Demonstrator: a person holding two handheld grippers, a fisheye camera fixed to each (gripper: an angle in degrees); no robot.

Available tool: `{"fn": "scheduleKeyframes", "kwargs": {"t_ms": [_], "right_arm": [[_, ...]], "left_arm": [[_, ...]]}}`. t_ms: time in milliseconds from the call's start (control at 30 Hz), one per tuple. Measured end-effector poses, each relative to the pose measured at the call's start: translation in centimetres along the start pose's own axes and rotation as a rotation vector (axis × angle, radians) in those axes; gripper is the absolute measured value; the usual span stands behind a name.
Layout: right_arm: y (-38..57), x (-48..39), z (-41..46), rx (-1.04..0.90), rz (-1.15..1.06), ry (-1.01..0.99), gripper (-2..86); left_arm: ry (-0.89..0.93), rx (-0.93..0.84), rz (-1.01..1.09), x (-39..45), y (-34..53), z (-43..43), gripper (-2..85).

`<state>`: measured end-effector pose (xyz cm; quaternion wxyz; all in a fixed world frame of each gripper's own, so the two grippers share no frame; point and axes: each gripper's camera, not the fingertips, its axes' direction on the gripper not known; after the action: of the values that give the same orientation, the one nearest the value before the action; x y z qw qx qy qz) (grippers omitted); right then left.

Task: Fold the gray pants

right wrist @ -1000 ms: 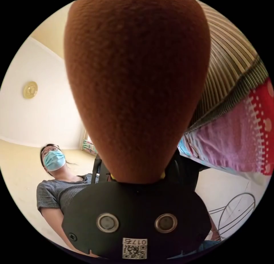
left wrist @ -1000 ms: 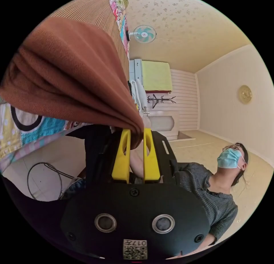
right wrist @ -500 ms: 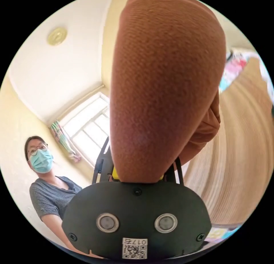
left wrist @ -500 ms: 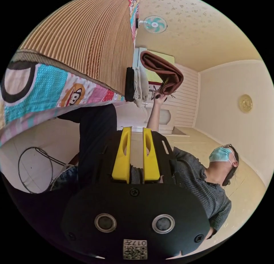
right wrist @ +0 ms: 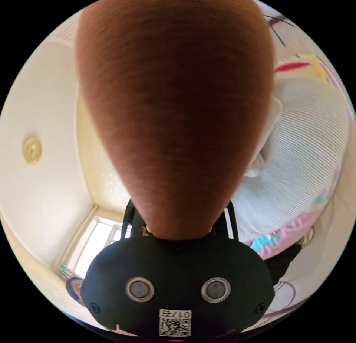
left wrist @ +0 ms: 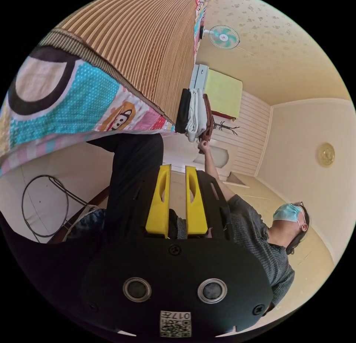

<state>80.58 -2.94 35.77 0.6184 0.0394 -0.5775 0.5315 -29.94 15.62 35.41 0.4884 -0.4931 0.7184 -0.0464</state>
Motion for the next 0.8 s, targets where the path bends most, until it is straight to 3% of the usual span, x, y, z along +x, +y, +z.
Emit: {"fn": "scheduleKeyframes", "kwargs": {"t_ms": [67,233,433,533,667,733,800], "right_arm": [[1.2,1.2,-0.7,-0.006,-0.014,-0.086,12.0],[5.8,-0.5,-1.7,-0.06,-0.116,0.133,9.5],[11.3,-0.6,-4.0,0.047,-0.19,0.112,7.2],[14.7,-0.2,-4.4,0.041,-0.228,0.21,4.5],[19.2,1.5,-3.9,0.009,-0.216,0.343,1.5],[21.4,3.0,-3.0,-0.049,-0.188,0.377,0.9],[22.5,4.1,-1.9,-0.112,-0.164,0.375,0.7]], "left_arm": [[-0.014,-0.01,-0.013,-0.2,0.0,0.5,6.7],[-0.005,0.023,-0.001,-0.1,0.4,1.1,6.9],[-0.047,0.064,0.028,0.1,2.0,2.4,7.5],[-0.077,0.089,0.049,0.2,2.8,2.8,7.7],[-0.208,0.321,0.174,3.1,4.9,-0.8,7.7],[-0.35,0.493,0.227,5.5,6.4,-4.4,7.5],[-0.633,0.739,0.277,9.7,9.0,-9.7,7.2]]}}
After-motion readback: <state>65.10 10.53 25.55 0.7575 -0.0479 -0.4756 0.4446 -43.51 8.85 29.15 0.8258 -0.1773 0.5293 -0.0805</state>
